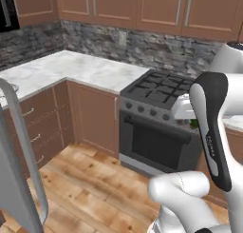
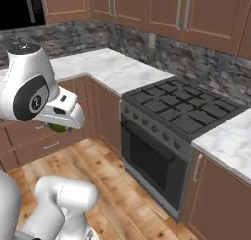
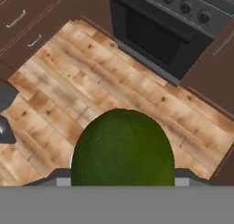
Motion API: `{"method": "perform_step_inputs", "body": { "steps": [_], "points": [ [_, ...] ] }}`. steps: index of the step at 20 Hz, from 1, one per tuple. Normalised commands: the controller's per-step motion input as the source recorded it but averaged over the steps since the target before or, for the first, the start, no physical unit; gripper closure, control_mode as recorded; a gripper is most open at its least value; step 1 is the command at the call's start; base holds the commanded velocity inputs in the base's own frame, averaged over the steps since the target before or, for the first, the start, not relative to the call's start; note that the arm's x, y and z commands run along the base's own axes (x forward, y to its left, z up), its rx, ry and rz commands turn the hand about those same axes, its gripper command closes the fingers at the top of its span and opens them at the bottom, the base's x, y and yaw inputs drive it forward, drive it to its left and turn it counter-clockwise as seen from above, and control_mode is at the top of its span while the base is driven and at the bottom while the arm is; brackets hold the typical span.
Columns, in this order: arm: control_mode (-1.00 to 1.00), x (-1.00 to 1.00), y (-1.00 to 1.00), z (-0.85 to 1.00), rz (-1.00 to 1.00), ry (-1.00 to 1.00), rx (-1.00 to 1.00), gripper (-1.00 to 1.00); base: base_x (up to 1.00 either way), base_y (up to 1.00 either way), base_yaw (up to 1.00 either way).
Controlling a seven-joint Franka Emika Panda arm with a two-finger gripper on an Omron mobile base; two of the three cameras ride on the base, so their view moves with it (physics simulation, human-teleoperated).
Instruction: Pick lime from the fridge and place it on the plate on the counter.
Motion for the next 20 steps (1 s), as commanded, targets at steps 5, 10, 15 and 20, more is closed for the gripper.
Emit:
{"method": "perform_step_inputs", "body": {
  "steps": [5,10,15,20],
  "points": [
    [1.00,0.00,0.00,0.00,0.00,0.00,0.00,1.00,0.41,-0.96,0.50],
    [1.00,0.00,0.00,0.00,0.00,0.00,0.00,1.00,0.83,-0.60,0.61],
    [1.00,0.00,0.00,0.00,0.00,0.00,0.00,1.00,0.78,-0.45,0.68],
    [1.00,0.00,0.00,0.00,0.00,0.00,0.00,1.00,0.96,-0.05,0.53]
  ]
}}
